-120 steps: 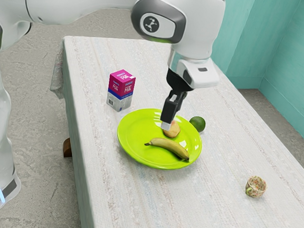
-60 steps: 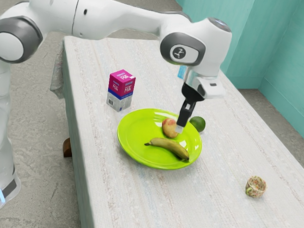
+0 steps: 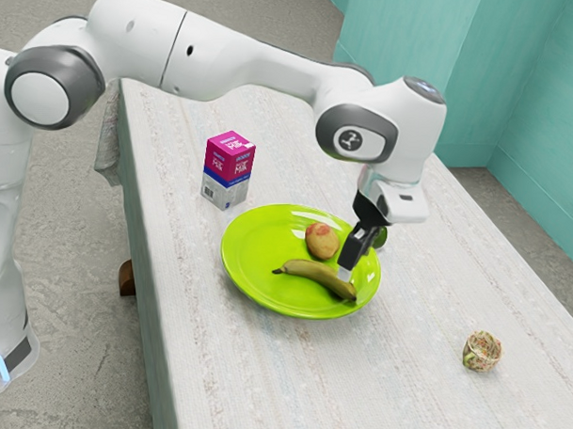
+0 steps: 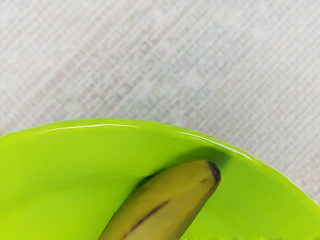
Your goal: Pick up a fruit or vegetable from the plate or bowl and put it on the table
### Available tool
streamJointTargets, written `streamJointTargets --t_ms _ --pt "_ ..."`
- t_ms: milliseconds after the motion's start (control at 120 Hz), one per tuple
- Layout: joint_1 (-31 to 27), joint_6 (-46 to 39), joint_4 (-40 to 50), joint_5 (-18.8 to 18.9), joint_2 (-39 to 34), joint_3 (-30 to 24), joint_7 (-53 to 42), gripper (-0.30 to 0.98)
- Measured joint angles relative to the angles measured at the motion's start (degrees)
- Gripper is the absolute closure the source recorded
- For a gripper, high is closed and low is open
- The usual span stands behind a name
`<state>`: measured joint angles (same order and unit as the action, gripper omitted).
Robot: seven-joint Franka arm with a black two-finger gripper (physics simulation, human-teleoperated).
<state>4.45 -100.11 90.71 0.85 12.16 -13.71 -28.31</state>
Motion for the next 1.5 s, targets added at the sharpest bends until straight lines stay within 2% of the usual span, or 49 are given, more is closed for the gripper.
streamJointTargets --t_ms 175,442,617,1500 --pt "-0.32 -1.52 8.33 0.11 -6.57 3.33 -4.55 0.00" --pt "0.54 -4.06 14.49 -0.07 -8.92 5.95 -9.65 0.00" --pt "-0.73 -5.72 15.88 -0.19 -8.83 6.36 -11.82 0.00" --pt "1.11 -10.63 19.08 -0.45 -8.25 6.26 -15.55 0.00"
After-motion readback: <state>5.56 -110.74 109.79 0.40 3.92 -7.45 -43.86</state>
